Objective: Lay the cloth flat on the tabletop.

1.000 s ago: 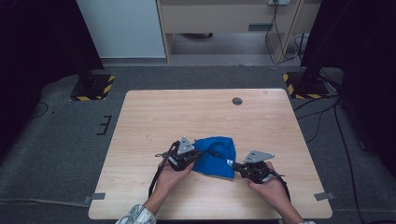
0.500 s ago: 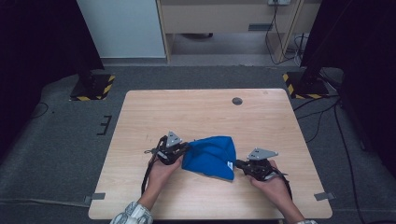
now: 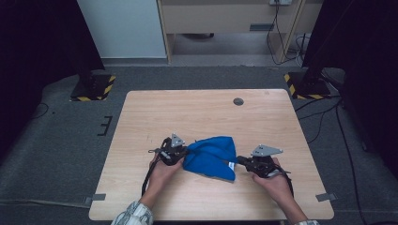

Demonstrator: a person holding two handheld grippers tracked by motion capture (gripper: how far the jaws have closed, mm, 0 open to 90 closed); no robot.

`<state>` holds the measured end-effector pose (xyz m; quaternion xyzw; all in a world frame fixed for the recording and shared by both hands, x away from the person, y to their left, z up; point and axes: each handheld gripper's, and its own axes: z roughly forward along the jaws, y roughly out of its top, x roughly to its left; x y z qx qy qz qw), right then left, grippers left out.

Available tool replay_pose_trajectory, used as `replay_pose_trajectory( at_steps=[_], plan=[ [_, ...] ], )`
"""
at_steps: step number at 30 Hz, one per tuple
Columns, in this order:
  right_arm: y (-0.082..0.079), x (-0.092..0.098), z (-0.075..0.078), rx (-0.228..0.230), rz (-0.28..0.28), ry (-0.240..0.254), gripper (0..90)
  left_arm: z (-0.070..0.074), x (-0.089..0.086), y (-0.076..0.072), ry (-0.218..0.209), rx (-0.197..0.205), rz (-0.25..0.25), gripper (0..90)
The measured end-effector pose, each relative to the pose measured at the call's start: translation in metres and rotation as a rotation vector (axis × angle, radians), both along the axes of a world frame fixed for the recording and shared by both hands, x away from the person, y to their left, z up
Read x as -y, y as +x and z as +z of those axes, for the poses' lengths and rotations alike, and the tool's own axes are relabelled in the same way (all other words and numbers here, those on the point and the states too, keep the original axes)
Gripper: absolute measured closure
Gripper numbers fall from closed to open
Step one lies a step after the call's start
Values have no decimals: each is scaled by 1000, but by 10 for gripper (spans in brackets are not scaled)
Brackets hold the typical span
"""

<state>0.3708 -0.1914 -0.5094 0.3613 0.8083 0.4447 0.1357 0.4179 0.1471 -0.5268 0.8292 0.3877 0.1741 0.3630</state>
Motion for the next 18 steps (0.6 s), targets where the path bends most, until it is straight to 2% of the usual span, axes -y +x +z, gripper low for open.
replay_pose_trajectory(
  at_steps=[10,16,18],
  plan=[
    [-10,7,8,7,-3,8,880,-1,9,1,-3,-7,-42,800],
    [-25,19,13,2,-19,10,880,-1,27,3,0,-13,-109,800],
    [-31,23,17,4,-28,15,880,-1,33,3,-9,-25,-141,802]
  ],
)
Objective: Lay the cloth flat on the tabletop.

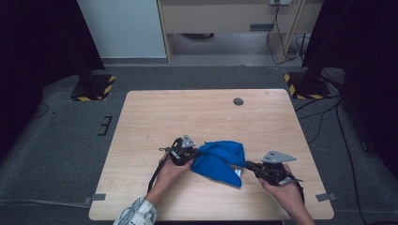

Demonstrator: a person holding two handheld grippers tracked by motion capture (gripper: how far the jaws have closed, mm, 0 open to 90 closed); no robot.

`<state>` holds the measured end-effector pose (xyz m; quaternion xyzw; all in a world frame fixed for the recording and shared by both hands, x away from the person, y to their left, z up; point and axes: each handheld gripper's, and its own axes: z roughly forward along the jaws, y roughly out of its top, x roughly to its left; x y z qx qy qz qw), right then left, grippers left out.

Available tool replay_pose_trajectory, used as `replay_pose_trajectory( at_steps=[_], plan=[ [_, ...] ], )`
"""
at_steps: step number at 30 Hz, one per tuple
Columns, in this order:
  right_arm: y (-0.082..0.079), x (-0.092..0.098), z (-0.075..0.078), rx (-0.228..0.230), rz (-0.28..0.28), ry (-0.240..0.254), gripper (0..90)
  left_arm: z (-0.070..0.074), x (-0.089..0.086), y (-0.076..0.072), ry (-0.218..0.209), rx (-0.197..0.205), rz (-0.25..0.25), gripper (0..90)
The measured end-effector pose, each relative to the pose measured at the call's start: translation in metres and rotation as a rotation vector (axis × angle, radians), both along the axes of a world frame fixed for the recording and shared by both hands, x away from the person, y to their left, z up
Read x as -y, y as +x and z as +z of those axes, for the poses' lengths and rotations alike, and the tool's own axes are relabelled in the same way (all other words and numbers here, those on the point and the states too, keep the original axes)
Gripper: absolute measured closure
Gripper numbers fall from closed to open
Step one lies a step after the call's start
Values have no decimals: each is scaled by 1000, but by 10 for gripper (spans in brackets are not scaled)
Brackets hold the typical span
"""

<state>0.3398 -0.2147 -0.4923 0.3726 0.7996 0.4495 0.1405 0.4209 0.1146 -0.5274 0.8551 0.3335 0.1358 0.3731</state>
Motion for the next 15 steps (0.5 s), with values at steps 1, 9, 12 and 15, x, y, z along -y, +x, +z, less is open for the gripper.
replay_pose_trajectory(
  at_steps=[1,9,12,15],
  plan=[
    [0,0,0,0,0,0,880,0,3,0,-3,-8,-20,802],
    [3,7,19,41,-21,44,880,1,13,-6,-23,-40,-140,796],
    [25,4,21,46,-30,28,880,1,15,-7,-39,-33,-134,703],
    [40,3,16,35,-45,19,879,3,16,-8,-61,-15,-109,601]
  ],
)
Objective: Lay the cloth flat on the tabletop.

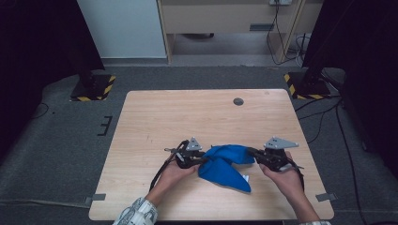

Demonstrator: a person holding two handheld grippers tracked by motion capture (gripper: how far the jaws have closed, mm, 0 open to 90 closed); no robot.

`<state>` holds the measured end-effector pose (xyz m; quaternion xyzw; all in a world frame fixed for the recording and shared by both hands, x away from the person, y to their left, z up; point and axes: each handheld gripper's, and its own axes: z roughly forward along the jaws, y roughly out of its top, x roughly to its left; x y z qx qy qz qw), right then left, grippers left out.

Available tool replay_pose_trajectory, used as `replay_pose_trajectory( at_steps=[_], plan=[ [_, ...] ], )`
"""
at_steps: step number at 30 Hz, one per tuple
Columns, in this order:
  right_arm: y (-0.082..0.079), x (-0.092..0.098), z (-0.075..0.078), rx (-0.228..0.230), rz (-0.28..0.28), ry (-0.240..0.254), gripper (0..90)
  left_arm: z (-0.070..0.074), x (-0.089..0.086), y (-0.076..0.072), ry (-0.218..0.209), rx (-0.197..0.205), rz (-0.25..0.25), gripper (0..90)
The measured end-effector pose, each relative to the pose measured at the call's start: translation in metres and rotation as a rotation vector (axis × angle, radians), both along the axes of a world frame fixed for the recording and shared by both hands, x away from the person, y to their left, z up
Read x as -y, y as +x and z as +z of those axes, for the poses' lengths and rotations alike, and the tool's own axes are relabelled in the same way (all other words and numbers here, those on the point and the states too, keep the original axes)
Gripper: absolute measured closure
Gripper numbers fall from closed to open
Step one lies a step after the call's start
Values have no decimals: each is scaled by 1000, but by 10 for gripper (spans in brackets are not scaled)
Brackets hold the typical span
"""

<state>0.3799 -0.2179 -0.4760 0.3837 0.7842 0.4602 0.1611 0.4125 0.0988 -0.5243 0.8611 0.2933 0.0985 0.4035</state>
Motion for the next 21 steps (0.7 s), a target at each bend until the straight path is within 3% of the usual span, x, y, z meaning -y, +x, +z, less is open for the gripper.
replay_pose_trajectory(
  at_steps=[5,8,14,21],
  plan=[
    [34,1,-21,-51,-35,-34,878,3,4,-5,-22,28,6,487],
    [48,6,-37,-85,-68,-60,877,3,7,-11,-8,48,14,449],
    [51,12,-42,-93,-81,-45,854,6,8,-19,18,82,47,437],
    [42,15,-27,-47,-106,9,621,10,6,-19,32,127,91,492]
  ],
)
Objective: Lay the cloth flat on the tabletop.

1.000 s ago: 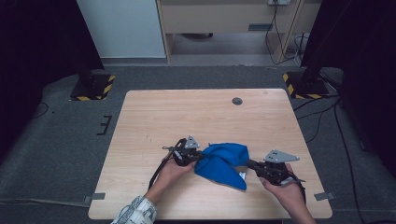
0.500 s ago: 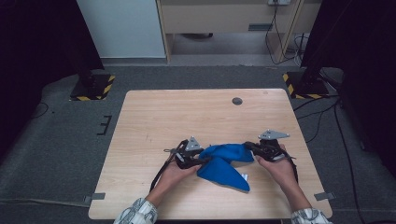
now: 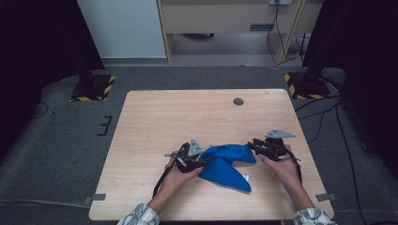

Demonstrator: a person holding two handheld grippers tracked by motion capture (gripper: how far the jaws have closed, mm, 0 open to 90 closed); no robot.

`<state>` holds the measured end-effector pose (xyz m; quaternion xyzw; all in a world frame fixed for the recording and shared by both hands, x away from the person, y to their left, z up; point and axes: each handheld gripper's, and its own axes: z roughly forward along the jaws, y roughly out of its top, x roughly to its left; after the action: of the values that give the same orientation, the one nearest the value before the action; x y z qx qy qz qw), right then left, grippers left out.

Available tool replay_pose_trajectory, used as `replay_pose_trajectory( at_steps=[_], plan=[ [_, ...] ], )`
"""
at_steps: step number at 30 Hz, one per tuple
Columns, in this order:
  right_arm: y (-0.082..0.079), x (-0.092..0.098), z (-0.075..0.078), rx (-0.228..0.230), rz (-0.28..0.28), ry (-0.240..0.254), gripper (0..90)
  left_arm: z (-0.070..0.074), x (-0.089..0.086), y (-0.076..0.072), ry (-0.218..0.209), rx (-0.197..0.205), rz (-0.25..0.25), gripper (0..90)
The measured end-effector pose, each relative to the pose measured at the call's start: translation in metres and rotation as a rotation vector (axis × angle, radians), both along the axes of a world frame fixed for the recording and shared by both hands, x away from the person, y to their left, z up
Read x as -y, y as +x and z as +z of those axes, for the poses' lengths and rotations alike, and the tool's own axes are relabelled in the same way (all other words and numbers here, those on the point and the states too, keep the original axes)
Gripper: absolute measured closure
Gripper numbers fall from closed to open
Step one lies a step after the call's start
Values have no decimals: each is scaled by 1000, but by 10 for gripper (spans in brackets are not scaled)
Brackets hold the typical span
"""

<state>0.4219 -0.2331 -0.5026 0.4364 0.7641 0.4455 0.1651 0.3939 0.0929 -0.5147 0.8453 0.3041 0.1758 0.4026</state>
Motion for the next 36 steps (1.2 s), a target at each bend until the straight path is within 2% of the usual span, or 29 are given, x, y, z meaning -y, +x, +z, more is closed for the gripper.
replay_pose_trajectory(
  at_steps=[4,6,7,9,13,17,18,22,24,27,29,31,36],
  plan=[
    [-8,1,6,22,0,10,507,3,-4,2,-2,24,25,541],
    [-10,2,6,23,-4,10,448,4,-6,4,-14,17,29,579],
    [-10,3,5,13,-10,21,412,4,-7,5,-16,11,25,669],
    [-9,3,4,8,-10,21,396,4,-7,6,-7,10,18,697],
    [-9,-4,-1,-4,4,16,354,6,-9,6,-11,-8,-3,841],
    [-11,-14,-3,-8,37,-5,347,7,-16,9,-36,-12,23,840],
    [-12,-17,-4,-5,46,-13,355,3,-19,12,-22,-28,42,826],
    [-13,-21,-7,-10,63,-27,372,-4,-20,16,6,-53,52,805],
    [-16,-25,-7,-11,89,-32,414,-8,-20,18,21,-67,53,801],
    [-17,-28,-8,-21,110,-36,417,-12,-21,21,31,-73,62,801],
    [-17,-32,-11,-39,124,-40,390,-13,-22,24,26,-78,66,801],
    [-18,-36,-13,-37,137,-47,375,-14,-21,26,21,-78,70,802],
    [-21,-46,-11,-14,172,-62,389,-17,-18,37,10,-86,64,811]
  ],
)
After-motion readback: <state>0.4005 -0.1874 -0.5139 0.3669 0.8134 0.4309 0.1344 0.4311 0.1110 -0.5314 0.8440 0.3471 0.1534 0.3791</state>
